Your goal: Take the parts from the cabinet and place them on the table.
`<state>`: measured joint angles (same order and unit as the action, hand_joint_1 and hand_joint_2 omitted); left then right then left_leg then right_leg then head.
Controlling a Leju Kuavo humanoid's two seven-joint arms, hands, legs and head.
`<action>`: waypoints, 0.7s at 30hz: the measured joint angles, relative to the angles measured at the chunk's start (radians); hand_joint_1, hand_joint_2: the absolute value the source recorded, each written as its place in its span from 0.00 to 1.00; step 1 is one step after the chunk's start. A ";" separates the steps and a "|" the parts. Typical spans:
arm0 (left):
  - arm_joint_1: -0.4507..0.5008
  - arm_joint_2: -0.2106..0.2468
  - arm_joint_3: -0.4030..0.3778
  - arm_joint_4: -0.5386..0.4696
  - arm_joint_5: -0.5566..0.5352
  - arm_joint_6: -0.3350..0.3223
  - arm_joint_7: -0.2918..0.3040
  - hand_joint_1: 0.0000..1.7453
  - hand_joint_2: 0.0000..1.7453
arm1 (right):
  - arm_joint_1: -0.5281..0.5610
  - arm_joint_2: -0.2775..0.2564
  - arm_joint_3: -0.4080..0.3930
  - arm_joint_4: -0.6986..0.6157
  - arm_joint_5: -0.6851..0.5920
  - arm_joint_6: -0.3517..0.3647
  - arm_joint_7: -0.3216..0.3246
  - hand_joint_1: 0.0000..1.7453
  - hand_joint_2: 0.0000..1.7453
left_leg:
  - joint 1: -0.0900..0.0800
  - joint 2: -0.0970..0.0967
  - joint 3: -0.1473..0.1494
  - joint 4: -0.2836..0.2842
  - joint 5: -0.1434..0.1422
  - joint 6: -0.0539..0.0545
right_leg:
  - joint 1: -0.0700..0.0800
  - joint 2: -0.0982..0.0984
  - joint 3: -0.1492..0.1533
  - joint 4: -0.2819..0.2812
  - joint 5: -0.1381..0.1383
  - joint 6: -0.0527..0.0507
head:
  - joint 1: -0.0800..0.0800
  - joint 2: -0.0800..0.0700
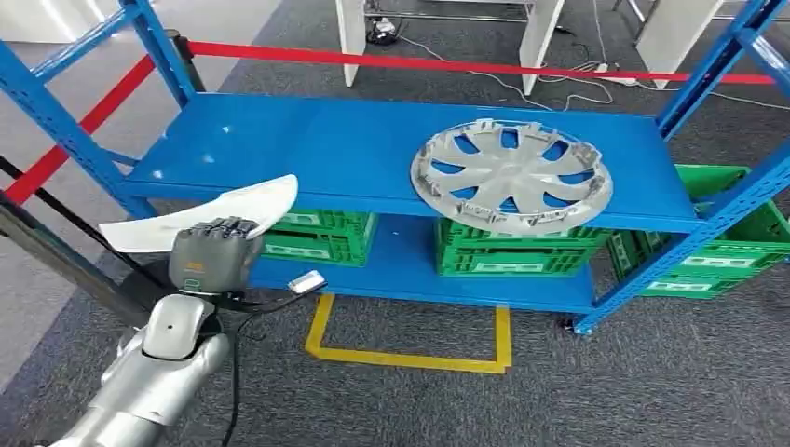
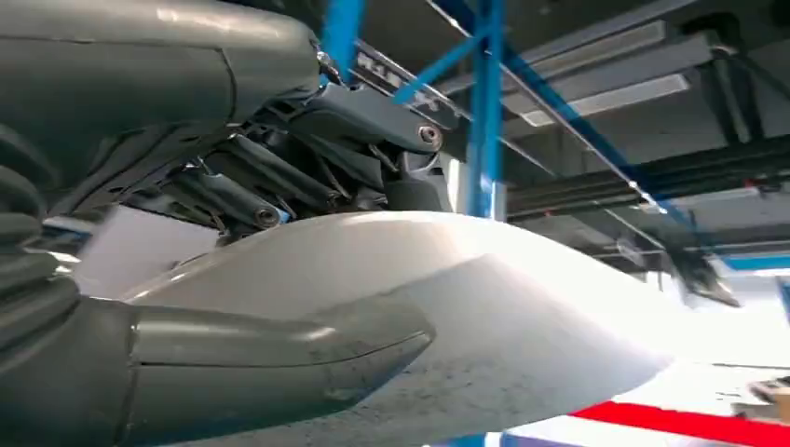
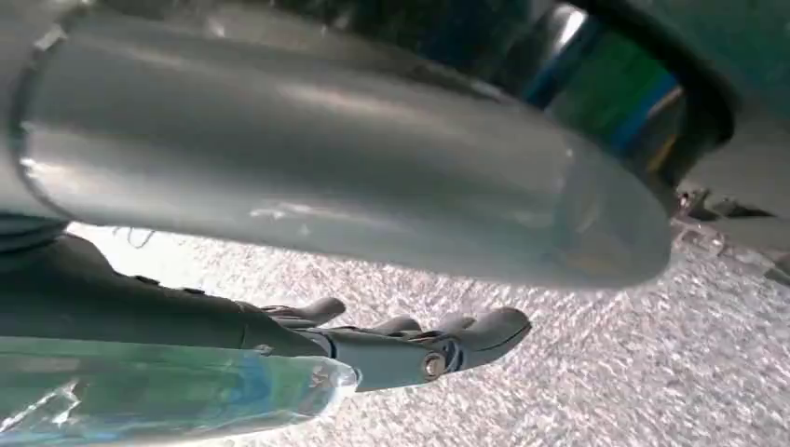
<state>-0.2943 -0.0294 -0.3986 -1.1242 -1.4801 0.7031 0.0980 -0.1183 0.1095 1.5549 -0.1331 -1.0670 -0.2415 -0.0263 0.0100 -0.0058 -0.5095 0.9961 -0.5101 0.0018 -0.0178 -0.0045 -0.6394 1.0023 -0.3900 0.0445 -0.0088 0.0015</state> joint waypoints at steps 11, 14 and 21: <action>0.086 0.050 0.116 -0.034 0.005 0.000 -0.060 0.92 1.00 | -0.006 0.000 0.000 0.000 -0.003 0.002 -0.001 0.00 0.00 | -0.017 0.004 -0.149 -0.001 0.130 0.020 | 0.012 0.004 0.160 0.044 -0.159 -0.029 | 0.010 0.000; 0.091 0.061 0.151 -0.038 0.006 0.000 -0.077 0.92 1.00 | -0.009 0.000 0.000 0.000 -0.002 0.002 0.001 0.00 0.00 | -0.014 0.006 -0.157 -0.007 0.162 0.001 | 0.021 0.005 0.192 -0.037 -0.180 -0.037 | 0.013 0.000; 0.101 0.083 0.218 -0.037 0.011 0.000 -0.111 0.92 1.00 | -0.004 0.002 0.000 0.000 0.010 0.003 0.005 0.00 0.00 | -0.001 0.003 -0.222 0.280 -0.074 -0.038 | 0.016 -0.004 0.106 -0.040 -0.084 -0.070 | 0.003 0.000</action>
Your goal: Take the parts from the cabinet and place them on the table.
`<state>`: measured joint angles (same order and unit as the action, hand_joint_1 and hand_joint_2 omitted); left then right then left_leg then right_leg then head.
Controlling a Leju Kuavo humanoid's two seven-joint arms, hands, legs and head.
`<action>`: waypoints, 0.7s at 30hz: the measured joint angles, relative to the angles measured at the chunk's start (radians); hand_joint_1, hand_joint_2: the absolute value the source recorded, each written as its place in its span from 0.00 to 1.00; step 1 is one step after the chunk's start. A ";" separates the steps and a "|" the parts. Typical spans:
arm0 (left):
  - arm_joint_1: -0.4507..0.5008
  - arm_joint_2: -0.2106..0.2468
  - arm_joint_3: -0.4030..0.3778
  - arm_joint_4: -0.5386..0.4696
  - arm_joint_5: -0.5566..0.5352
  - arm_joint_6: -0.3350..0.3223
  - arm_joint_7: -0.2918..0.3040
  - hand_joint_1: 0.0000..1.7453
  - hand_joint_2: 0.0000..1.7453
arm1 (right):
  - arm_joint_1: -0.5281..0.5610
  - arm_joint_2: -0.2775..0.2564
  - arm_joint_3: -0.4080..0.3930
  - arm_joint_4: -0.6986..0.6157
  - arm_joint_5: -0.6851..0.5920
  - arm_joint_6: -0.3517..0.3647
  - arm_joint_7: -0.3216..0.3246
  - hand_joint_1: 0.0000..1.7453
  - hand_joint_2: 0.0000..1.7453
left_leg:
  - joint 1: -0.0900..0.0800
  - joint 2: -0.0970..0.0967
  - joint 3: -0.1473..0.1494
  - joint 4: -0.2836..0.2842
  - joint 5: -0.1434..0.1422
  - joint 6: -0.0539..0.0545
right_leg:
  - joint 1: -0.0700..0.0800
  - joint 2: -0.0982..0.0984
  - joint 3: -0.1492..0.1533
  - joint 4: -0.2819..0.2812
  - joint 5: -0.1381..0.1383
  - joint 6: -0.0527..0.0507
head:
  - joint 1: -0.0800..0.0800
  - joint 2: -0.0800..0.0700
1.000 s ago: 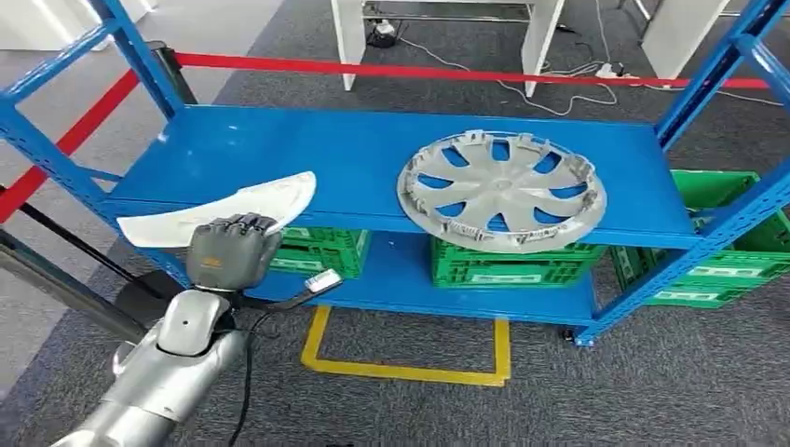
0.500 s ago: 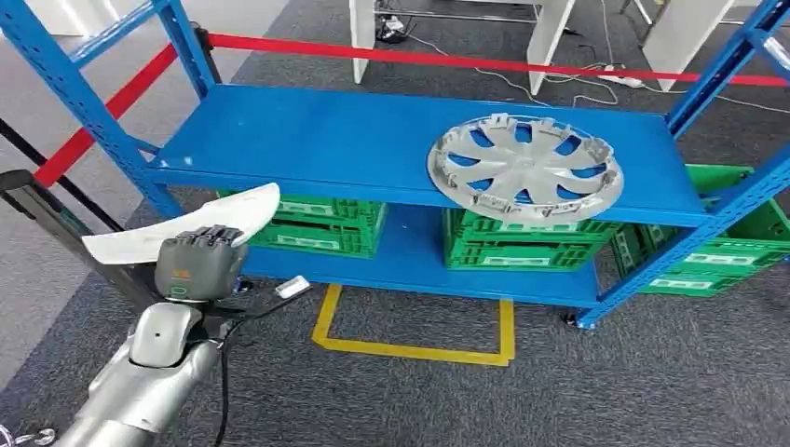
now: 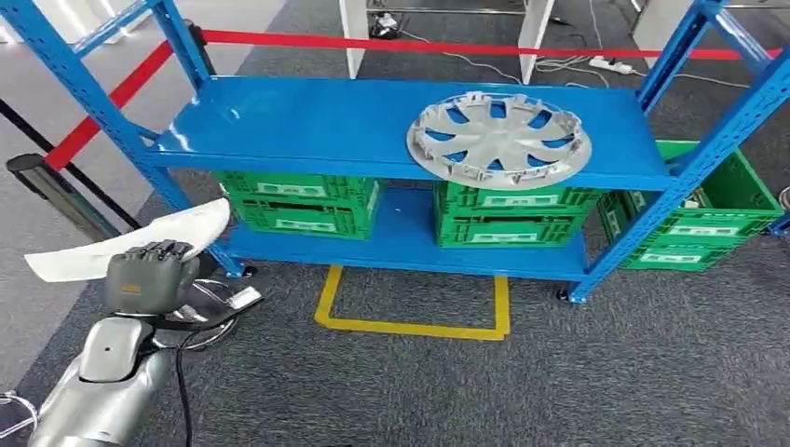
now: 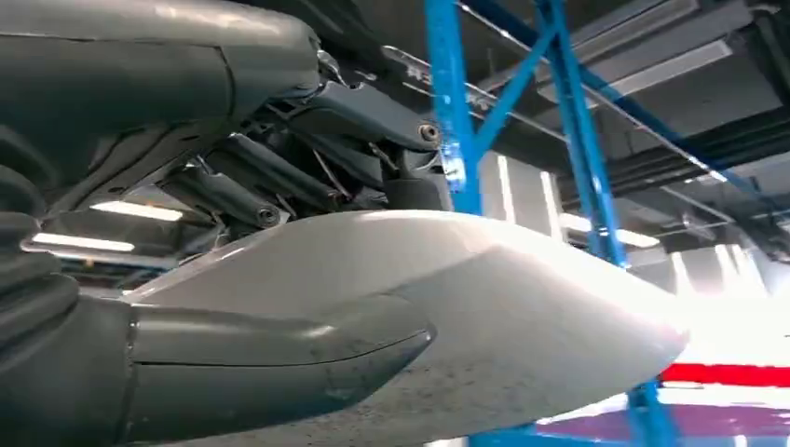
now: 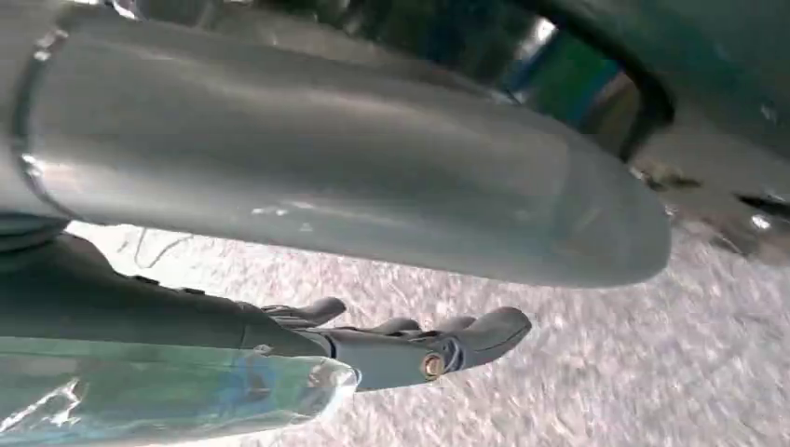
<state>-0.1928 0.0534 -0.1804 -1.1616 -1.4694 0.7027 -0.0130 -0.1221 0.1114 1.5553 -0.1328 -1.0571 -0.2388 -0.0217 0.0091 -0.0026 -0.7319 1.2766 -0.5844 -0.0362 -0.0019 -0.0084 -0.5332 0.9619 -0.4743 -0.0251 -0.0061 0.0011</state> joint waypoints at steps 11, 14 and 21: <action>0.002 0.003 0.034 0.003 0.003 0.000 -0.016 0.92 1.00 | 0.001 0.003 0.000 0.000 0.015 0.000 0.002 0.00 0.00 | 0.003 0.006 0.231 -0.296 0.085 0.051 | -0.006 0.004 -0.113 0.057 0.037 0.056 | 0.001 0.000; 0.002 0.003 0.038 0.004 0.003 0.000 -0.021 0.92 1.00 | -0.001 0.003 0.000 0.000 0.014 0.000 0.003 0.00 0.00 | 0.001 0.007 0.182 -0.294 0.122 0.064 | -0.007 0.006 -0.172 0.252 -0.138 0.067 | 0.007 0.000; 0.001 0.002 0.052 0.010 0.003 0.000 -0.040 0.92 1.00 | -0.003 0.003 0.000 0.000 0.013 0.000 0.007 0.00 0.00 | -0.007 0.006 0.090 -0.290 0.197 0.054 | -0.003 0.007 0.020 0.128 -0.043 0.046 | 0.006 0.000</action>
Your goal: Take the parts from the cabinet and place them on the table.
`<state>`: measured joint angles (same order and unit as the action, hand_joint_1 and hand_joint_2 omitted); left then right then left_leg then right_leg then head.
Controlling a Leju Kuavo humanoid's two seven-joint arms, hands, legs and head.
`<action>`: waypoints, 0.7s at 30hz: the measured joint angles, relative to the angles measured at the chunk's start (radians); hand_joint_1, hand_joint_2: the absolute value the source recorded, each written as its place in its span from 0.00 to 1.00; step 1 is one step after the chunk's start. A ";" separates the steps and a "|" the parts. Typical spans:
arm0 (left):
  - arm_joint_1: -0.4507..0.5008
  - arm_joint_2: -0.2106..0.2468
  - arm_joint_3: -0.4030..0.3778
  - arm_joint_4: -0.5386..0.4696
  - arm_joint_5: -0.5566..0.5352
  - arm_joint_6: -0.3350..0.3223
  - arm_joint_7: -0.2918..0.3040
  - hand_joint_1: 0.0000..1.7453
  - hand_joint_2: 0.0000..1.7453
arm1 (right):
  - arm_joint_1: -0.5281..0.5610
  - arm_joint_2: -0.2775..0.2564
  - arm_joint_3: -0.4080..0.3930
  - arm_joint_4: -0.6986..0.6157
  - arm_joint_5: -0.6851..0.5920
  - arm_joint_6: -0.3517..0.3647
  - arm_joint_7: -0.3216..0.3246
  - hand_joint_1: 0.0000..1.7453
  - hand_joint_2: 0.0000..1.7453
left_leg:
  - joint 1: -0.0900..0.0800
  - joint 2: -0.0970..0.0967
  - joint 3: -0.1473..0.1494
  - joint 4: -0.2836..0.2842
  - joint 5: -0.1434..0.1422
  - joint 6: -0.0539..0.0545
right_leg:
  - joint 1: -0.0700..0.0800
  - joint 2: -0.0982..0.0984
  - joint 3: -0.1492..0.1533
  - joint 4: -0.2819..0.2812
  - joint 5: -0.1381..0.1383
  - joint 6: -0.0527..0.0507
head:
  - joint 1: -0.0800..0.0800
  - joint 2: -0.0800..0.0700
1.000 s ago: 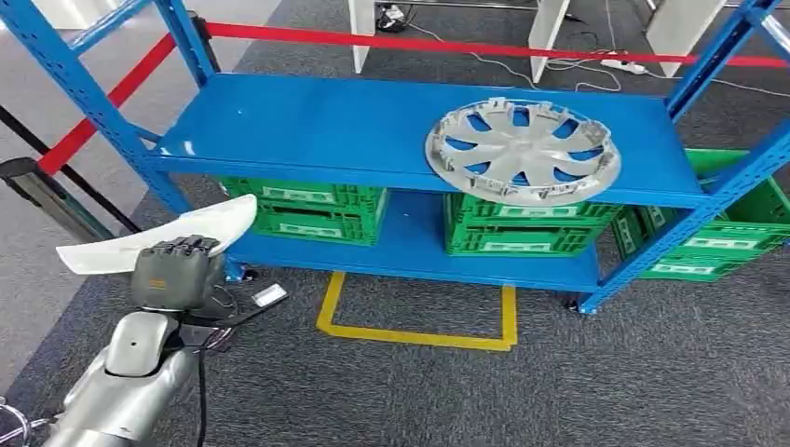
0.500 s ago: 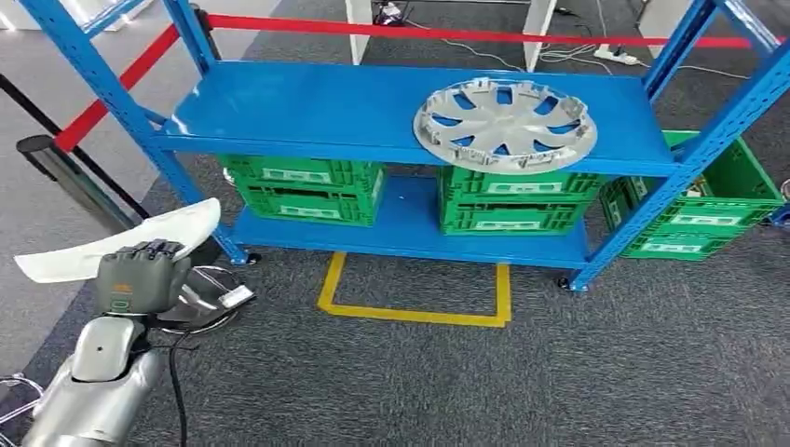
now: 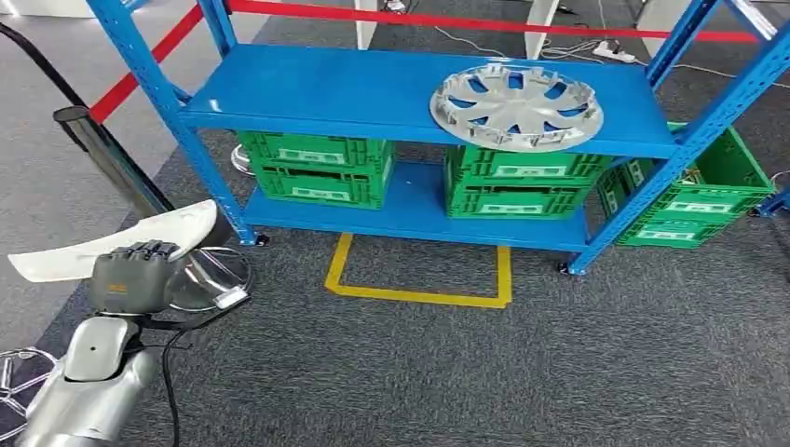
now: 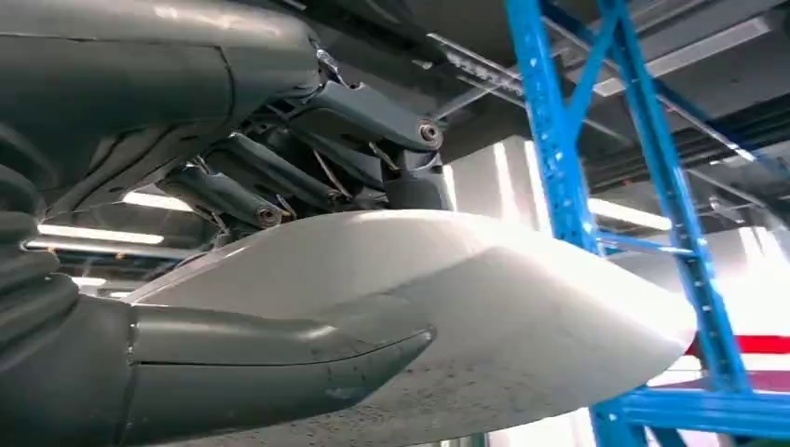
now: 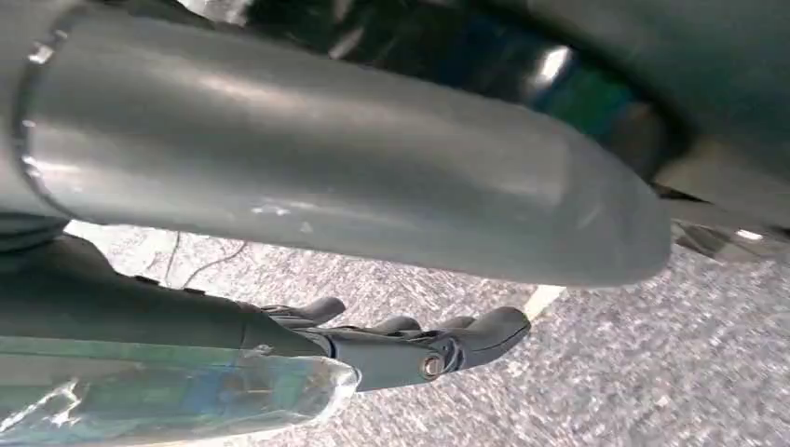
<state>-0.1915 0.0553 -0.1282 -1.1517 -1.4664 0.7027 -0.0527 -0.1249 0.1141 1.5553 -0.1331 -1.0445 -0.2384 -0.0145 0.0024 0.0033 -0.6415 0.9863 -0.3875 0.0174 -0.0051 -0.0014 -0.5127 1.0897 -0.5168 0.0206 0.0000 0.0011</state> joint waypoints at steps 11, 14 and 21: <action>-0.026 0.011 0.025 0.000 0.002 0.000 -0.011 0.92 1.00 | 0.000 0.001 0.000 0.000 0.001 0.005 -0.002 0.00 0.00 | 0.008 0.000 -0.069 0.292 -0.208 -0.054 | 0.006 -0.007 -0.021 -0.128 0.053 -0.044 | -0.007 0.000; -0.027 0.013 0.026 0.000 0.003 0.000 -0.011 0.92 1.00 | 0.001 0.001 0.000 0.000 0.001 0.005 -0.002 0.00 0.00 | 0.009 0.000 0.028 0.217 -0.105 -0.052 | 0.004 -0.007 -0.078 -0.105 0.079 -0.036 | -0.008 0.000; -0.042 0.018 0.030 -0.002 0.038 0.000 -0.024 0.92 1.00 | 0.004 0.001 0.000 0.000 0.001 0.006 -0.003 0.00 0.00 | 0.009 0.007 0.139 -0.006 -0.107 -0.005 | 0.005 -0.004 -0.132 -0.081 0.120 -0.002 | -0.009 0.000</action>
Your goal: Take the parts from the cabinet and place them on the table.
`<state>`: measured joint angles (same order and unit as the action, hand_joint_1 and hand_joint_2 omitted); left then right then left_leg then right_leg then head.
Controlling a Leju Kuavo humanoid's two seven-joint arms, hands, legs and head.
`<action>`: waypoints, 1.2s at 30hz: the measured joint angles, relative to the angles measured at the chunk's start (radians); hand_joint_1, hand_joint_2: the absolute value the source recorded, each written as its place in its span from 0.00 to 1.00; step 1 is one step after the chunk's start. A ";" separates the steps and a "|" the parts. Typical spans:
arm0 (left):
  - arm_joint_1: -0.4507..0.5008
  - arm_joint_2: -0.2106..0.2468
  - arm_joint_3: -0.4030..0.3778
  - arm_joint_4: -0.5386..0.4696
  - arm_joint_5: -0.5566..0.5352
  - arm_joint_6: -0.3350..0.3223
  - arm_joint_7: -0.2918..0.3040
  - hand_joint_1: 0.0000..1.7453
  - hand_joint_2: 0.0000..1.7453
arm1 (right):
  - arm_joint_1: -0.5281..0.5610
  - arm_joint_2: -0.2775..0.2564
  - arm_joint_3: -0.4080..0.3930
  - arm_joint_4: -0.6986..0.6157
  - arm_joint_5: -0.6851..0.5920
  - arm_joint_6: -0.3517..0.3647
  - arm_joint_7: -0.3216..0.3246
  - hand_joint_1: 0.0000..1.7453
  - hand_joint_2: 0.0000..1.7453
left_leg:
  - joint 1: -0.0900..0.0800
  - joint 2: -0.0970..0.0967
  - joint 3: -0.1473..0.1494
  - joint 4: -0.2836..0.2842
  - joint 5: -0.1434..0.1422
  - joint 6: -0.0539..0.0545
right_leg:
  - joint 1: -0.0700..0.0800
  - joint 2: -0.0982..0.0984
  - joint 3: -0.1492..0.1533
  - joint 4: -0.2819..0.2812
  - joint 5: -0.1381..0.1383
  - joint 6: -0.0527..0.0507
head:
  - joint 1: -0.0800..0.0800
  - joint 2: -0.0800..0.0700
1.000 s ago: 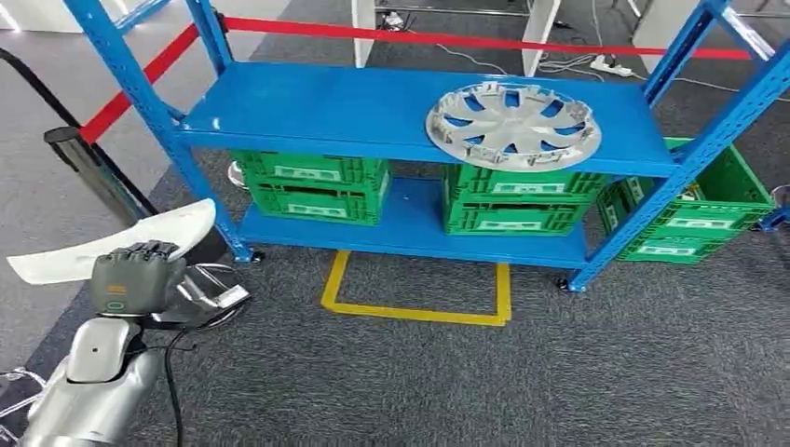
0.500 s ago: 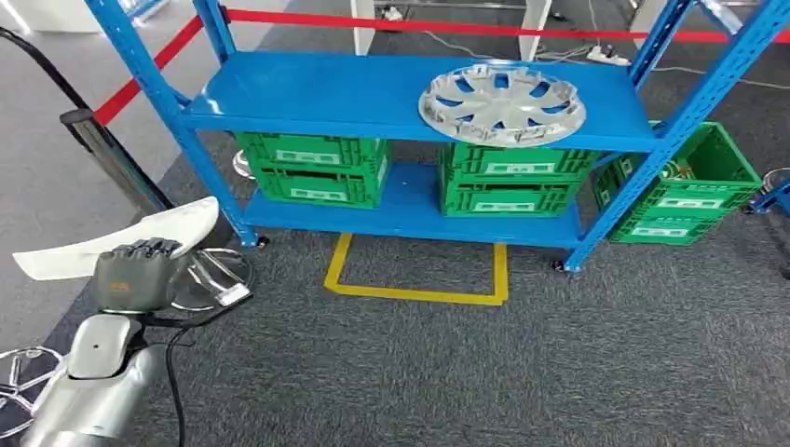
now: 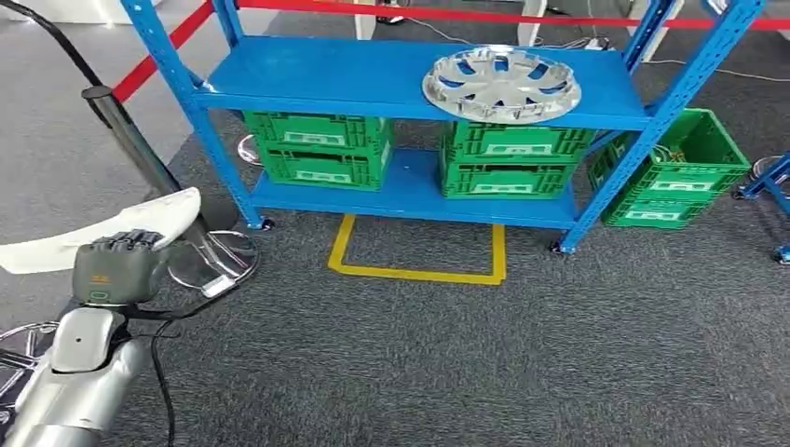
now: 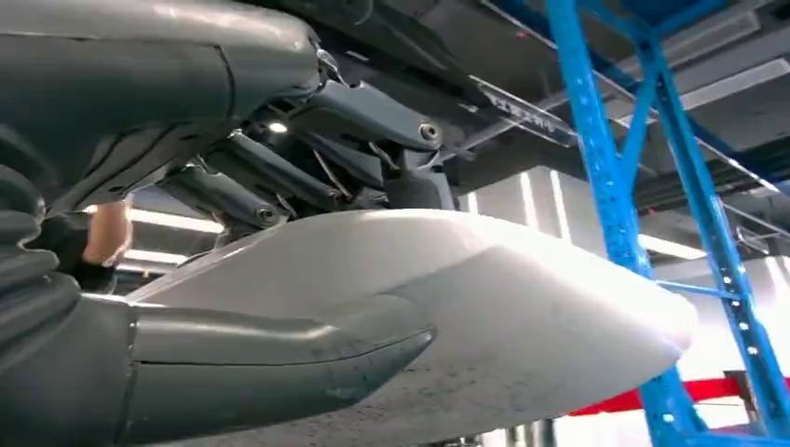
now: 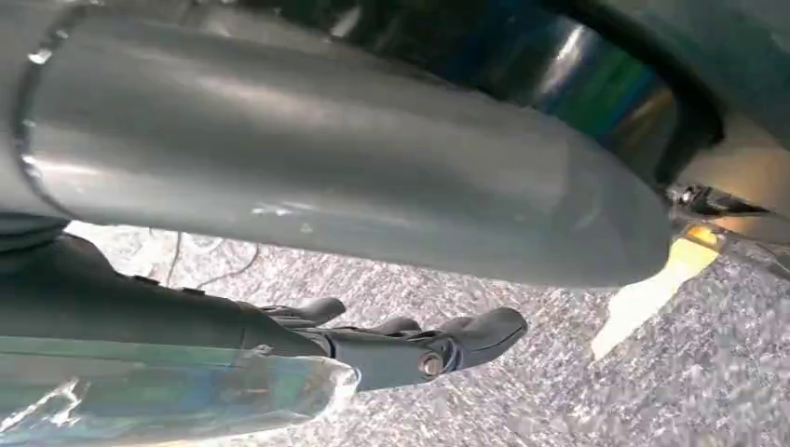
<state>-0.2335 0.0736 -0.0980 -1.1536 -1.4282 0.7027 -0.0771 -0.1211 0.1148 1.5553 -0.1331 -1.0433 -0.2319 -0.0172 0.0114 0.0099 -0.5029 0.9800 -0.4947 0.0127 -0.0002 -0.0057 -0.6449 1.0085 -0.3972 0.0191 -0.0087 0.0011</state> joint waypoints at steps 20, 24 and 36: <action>0.004 0.001 0.000 0.006 0.064 -0.005 -0.021 0.92 1.00 | -0.003 0.000 0.000 0.000 0.005 0.003 -0.003 0.00 0.00 | 0.001 -0.005 -0.224 0.290 -0.080 -0.050 | 0.001 -0.001 0.113 -0.045 -0.074 -0.044 | 0.003 0.000; 0.006 0.000 0.000 0.007 0.104 -0.005 -0.038 0.92 1.00 | -0.001 0.000 0.000 0.000 0.011 0.005 -0.003 0.00 0.00 | 0.000 -0.005 -0.108 0.188 0.039 -0.043 | 0.002 -0.001 0.066 -0.032 -0.048 -0.035 | 0.003 0.000; 0.003 -0.008 0.000 0.007 0.139 -0.004 -0.062 0.92 1.00 | 0.000 0.002 0.000 0.000 0.030 0.005 -0.005 0.00 0.00 | -0.002 0.000 -0.025 -0.012 0.029 0.010 | 0.000 0.003 -0.101 0.313 -0.193 0.021 | 0.015 0.000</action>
<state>-0.2304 0.0660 -0.0984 -1.1463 -1.2890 0.6989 -0.1392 -0.1215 0.1163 1.5553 -0.1331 -1.0132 -0.2266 -0.0218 0.0092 0.0100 -0.5280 0.9675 -0.4657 0.0225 -0.0007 -0.0025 -0.7460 1.3212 -0.5899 0.0404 0.0061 0.0011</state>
